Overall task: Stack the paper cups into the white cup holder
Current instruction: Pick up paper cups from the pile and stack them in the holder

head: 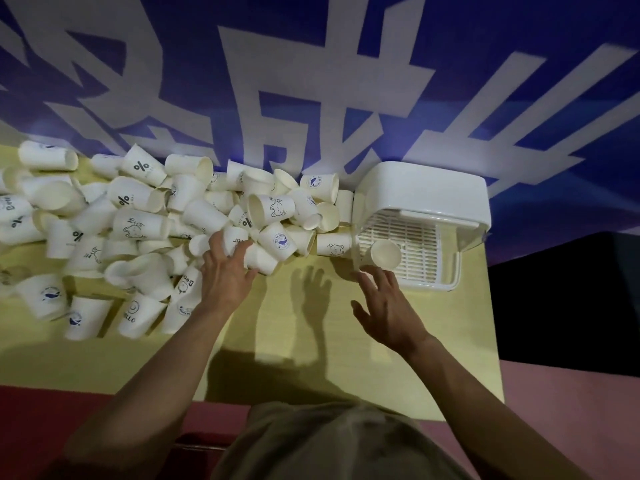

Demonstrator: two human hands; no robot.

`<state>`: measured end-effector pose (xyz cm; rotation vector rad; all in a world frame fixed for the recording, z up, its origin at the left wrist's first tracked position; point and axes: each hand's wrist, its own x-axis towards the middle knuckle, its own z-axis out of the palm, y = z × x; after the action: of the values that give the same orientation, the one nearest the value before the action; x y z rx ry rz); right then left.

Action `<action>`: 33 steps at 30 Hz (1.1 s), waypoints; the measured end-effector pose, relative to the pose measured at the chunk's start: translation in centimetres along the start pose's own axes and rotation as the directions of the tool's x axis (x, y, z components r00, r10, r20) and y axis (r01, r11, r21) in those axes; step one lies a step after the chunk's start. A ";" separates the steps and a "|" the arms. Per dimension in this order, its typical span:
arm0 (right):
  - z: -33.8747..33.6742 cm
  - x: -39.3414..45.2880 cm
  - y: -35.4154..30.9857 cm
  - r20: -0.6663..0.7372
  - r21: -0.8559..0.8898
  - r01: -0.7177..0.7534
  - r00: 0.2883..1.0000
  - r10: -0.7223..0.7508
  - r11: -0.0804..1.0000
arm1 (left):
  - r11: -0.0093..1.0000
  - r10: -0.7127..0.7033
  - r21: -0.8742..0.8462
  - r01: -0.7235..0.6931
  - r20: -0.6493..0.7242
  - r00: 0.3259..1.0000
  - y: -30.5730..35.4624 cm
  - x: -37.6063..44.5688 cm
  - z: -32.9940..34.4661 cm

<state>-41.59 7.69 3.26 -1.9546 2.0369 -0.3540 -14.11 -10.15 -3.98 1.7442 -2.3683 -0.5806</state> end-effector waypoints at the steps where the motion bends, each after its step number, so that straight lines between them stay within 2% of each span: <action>1: -0.1 0.7 -0.4 -0.007 -0.007 0.013 1.000 -0.013 1.000 | 1.000 0.014 -0.023 -0.014 -0.010 1.000 -0.2 0.0 -0.1; 7: 0.2 7.7 -3.8 -0.017 -0.067 0.085 0.996 -0.086 0.994 | 0.981 0.082 -0.165 -0.099 -0.107 0.991 -0.3 -2.0 -2.4; 11: 2.1 13.3 -7.8 -0.002 -0.117 0.174 0.985 -0.175 0.978 | 0.962 0.061 -0.257 -0.090 -0.118 0.991 -0.4 -6.0 -4.3; 16: 5.0 17.5 -12.1 0.040 -0.199 0.117 0.993 -0.111 0.973 | 0.892 -0.008 -0.451 -0.025 -0.071 0.997 -1.6 -10.2 -5.9; 19: 6.0 18.5 -12.3 0.052 -0.236 0.069 0.997 -0.059 0.969 | 0.876 0.038 -0.473 -0.094 -0.127 0.991 -2.8 -12.4 -5.5; 21: 6.0 18.5 -12.0 0.062 -0.245 0.034 0.998 -0.019 0.969 | 0.870 -0.005 -0.491 -0.042 -0.095 0.995 -3.4 -13.1 -5.4; 24: 4.7 17.3 -11.5 0.033 -0.187 0.059 0.998 -0.053 0.981 | 0.881 -0.045 -0.473 0.020 -0.041 0.998 -3.8 -13.6 -5.2; 28: 1.3 13.8 -10.4 -0.107 -0.041 0.078 0.991 -0.082 0.996 | 0.868 0.070 -0.489 -0.085 -0.049 0.996 -3.6 -13.2 -4.7; 31: -0.9 9.6 -8.2 -0.196 0.040 0.036 0.980 -0.028 0.999 | 0.868 0.010 -0.494 0.043 0.103 0.995 -2.0 -12.1 -5.0; 33: -2.2 6.4 -6.5 -0.227 0.101 -0.029 0.972 0.051 0.995 | 0.893 0.049 -0.450 0.013 0.125 0.991 -0.4 -11.5 -5.0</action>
<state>-36.64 0.93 7.43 -1.8868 2.1498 -0.6853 -8.46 -0.52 1.67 1.5101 -2.0948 -1.1685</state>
